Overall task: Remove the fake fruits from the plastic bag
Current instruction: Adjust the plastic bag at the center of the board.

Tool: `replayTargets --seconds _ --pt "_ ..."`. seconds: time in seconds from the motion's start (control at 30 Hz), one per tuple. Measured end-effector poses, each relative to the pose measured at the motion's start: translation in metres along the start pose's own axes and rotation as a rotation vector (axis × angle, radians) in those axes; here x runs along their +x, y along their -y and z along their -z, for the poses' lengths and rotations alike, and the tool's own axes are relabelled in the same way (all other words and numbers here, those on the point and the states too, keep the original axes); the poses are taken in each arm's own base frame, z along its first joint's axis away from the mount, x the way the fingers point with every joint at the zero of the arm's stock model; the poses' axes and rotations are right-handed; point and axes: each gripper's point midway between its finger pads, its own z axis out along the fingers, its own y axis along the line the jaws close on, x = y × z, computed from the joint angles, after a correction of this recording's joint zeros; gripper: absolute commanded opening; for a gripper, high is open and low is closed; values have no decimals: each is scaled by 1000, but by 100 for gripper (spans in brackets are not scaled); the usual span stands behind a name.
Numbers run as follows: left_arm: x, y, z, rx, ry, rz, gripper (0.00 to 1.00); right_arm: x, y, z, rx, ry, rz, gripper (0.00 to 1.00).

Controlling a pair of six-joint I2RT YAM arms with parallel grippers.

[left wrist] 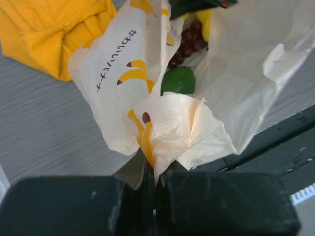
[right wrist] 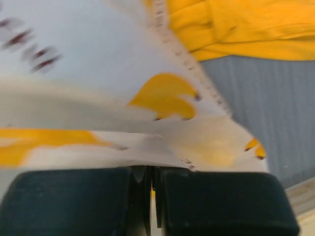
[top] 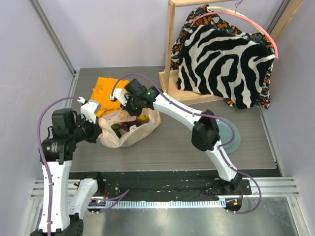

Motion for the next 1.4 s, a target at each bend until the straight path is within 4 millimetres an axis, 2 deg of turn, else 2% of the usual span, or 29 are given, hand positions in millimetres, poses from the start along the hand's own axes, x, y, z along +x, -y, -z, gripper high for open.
replayTargets --seconds 0.1,0.17,0.2,0.23,0.33,0.4,0.47,0.57,0.63,0.73,0.83,0.93,1.03,1.1,1.17,1.23,1.27,1.3,1.4 --pt "13 -8 -3 -50 5 -27 4 -1 25 -24 130 -8 3 2" --pt "17 -14 -5 -91 25 -38 5 2 25 -28 168 -26 6 7" --pt "20 -21 -8 -139 57 -40 5 13 17 -27 185 -51 7 12" --pt "20 -22 -8 -143 61 -41 5 15 16 -27 185 -56 7 14" --pt "19 -27 -13 -166 79 -21 3 38 -12 -22 169 -104 8 19" --pt "19 -29 -19 -167 79 4 2 54 -40 -14 143 -151 18 21" --pt "21 -31 -26 -163 70 28 0 52 -62 -4 127 -151 30 22" --pt "30 -31 -37 -152 47 70 0 33 -89 8 110 -95 43 22" --pt "37 -31 -42 -150 32 90 0 25 -98 14 111 -61 41 22" --pt "40 -34 -43 -165 24 97 0 30 -105 17 112 -57 18 23" --pt "38 -43 -40 -218 31 73 0 55 -114 13 96 -97 -4 23" --pt "36 -47 -35 -242 45 37 0 100 -131 12 63 -193 -17 21" --pt "32 -44 -32 -227 60 12 0 121 -142 7 38 -253 -10 18" --pt "27 -40 -30 -210 77 5 0 119 -142 4 39 -253 -1 18" --pt "24 -38 -27 -204 95 5 0 107 -139 2 49 -231 11 19" --pt "21 -37 -23 -209 111 3 1 96 -132 5 68 -206 19 24" --pt "20 -36 -21 -213 119 1 1 90 -128 6 78 -192 24 35" --pt "19 -36 -17 -220 129 -2 1 83 -122 7 94 -175 35 39" --pt "9 -37 -4 -250 171 -23 1 64 -104 14 145 -139 47 42"
